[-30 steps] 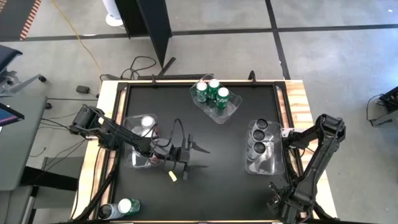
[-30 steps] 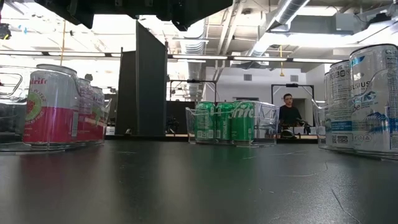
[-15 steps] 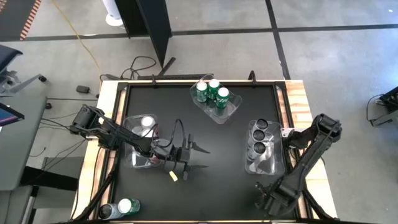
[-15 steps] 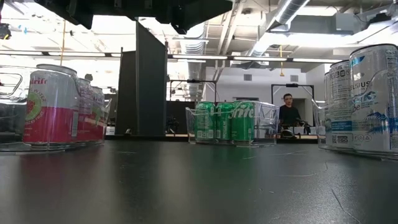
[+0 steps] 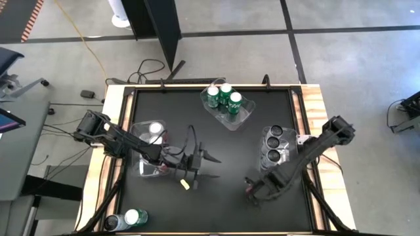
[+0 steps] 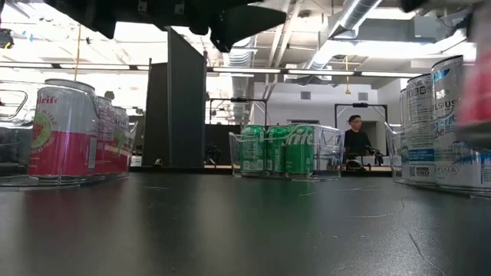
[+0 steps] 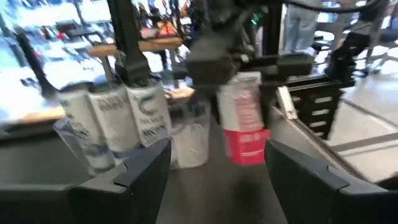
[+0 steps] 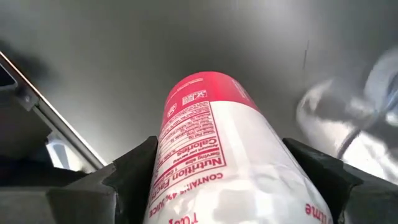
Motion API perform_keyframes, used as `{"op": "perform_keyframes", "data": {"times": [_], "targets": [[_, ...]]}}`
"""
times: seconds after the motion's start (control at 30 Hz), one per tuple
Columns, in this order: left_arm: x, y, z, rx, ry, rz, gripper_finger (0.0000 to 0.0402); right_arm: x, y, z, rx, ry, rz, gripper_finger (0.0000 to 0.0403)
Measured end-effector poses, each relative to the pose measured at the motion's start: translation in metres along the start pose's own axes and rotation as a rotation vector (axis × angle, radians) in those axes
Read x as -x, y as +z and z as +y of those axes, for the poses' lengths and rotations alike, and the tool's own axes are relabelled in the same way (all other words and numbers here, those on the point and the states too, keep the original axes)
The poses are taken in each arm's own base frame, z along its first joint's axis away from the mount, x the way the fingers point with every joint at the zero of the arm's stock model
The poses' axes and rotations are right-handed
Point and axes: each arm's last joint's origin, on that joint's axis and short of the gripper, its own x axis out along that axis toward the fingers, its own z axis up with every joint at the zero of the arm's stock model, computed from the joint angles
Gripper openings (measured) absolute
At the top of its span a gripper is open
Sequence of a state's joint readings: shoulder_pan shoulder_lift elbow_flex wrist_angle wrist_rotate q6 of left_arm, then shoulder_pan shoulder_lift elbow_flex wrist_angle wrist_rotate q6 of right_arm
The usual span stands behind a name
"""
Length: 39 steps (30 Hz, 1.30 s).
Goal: Sort soda cans
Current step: Put the pink white soda can into the left transparent bin
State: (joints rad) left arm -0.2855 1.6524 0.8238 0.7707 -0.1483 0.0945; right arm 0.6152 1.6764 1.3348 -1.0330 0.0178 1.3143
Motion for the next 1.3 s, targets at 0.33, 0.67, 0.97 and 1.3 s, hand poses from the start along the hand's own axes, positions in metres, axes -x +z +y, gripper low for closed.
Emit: {"op": "perform_keyframes", "data": {"times": [0.33,0.67,0.97,1.3], "targets": [[-0.001,-0.012,0.012,0.143,-0.032,0.113,0.0321,0.023,0.06,-0.007,0.185,0.02,-0.132,0.0321],[-0.001,-0.017,0.018,0.191,0.013,0.153,0.035,0.04,0.105,-0.017,0.311,0.03,-0.274,0.0321],[-0.001,-0.022,0.022,0.193,0.088,0.203,0.035,0.045,0.126,-0.016,0.384,0.093,-0.378,0.0321],[-0.001,-0.021,0.027,0.195,0.096,0.18,0.0351,0.048,0.134,-0.012,0.446,0.15,-0.451,0.0321]]}}
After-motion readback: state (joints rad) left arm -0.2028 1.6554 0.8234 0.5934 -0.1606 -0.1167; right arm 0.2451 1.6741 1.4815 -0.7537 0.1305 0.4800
